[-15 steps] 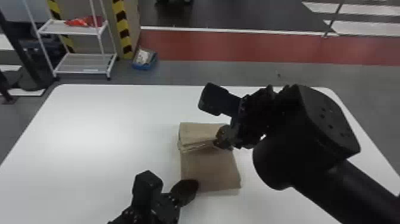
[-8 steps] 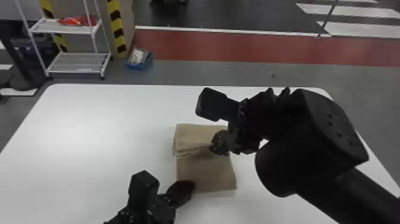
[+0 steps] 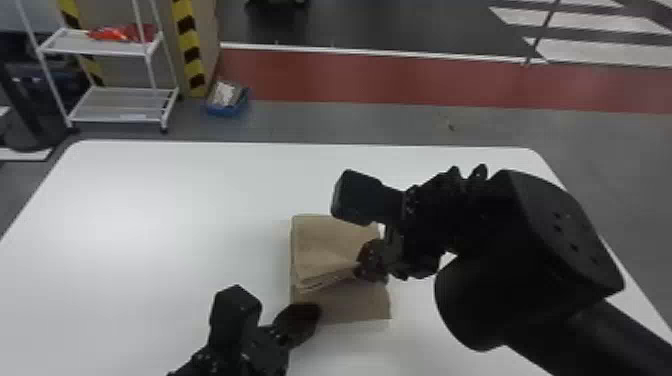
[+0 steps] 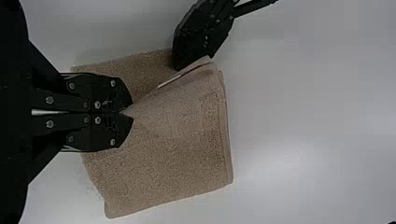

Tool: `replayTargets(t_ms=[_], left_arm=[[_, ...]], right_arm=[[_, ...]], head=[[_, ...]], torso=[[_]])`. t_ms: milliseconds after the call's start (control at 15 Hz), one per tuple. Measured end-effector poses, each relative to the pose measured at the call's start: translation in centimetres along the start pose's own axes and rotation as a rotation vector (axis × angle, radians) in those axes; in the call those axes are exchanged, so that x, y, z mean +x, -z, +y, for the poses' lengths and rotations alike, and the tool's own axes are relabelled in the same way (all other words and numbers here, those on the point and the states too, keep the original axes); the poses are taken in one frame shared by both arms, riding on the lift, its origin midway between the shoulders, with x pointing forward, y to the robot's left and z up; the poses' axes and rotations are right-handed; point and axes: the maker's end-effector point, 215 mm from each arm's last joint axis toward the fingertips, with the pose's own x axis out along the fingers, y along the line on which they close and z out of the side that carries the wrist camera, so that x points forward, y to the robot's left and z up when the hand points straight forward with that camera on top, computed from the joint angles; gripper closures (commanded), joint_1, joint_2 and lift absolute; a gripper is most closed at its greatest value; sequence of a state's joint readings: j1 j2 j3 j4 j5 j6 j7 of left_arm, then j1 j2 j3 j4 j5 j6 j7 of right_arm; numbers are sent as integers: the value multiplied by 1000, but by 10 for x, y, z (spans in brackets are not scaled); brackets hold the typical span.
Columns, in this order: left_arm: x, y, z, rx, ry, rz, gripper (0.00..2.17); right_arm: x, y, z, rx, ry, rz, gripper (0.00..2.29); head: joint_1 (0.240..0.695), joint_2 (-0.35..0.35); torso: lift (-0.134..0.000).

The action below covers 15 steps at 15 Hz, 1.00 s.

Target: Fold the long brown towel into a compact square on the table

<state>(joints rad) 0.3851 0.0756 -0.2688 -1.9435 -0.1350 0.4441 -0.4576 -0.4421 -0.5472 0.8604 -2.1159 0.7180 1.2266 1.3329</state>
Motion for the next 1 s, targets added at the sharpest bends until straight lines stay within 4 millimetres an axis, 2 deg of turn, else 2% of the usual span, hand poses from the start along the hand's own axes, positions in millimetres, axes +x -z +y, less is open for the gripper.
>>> replayTargets(t_ms=[467,1000], left_arm=[[0,1,-2,0,2,2,2145],[-1,0,0,3,1,-2,2145]], right_arm=[[8,-1,18,-16,-36,6,1332],[11,9,25,-20,-54,25,1332]], head=[[695,-104],[695,-112]], torso=[[-123],[-123]])
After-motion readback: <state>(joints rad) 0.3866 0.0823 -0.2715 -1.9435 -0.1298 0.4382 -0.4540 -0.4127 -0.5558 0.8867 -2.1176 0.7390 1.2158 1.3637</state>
